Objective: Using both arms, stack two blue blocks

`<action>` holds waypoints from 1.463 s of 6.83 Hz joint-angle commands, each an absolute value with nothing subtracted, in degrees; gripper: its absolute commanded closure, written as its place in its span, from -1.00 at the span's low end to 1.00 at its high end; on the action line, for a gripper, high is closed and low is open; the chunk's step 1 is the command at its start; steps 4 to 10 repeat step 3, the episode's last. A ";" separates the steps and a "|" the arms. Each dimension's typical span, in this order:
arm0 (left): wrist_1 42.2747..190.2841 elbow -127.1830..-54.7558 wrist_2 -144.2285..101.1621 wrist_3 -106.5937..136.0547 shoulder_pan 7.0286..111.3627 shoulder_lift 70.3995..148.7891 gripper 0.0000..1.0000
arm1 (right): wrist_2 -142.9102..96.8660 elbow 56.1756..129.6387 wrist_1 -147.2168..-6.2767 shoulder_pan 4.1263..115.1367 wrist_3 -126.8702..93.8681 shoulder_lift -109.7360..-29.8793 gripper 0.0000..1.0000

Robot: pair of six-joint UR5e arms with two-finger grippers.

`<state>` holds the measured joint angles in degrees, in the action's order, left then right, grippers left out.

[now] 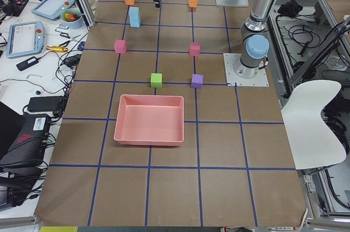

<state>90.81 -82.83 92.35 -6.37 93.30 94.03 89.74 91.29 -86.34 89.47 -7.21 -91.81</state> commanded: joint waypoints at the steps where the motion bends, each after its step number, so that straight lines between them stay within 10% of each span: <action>1: 90.62 -82.88 92.37 -6.50 93.16 93.78 -1.00 | 89.74 91.32 -86.40 89.47 -7.21 -91.85 -1.00; 10: 90.44 -83.15 92.29 -6.68 93.34 93.78 -1.00 | 91.30 91.32 -86.14 89.47 -7.12 -91.85 -1.00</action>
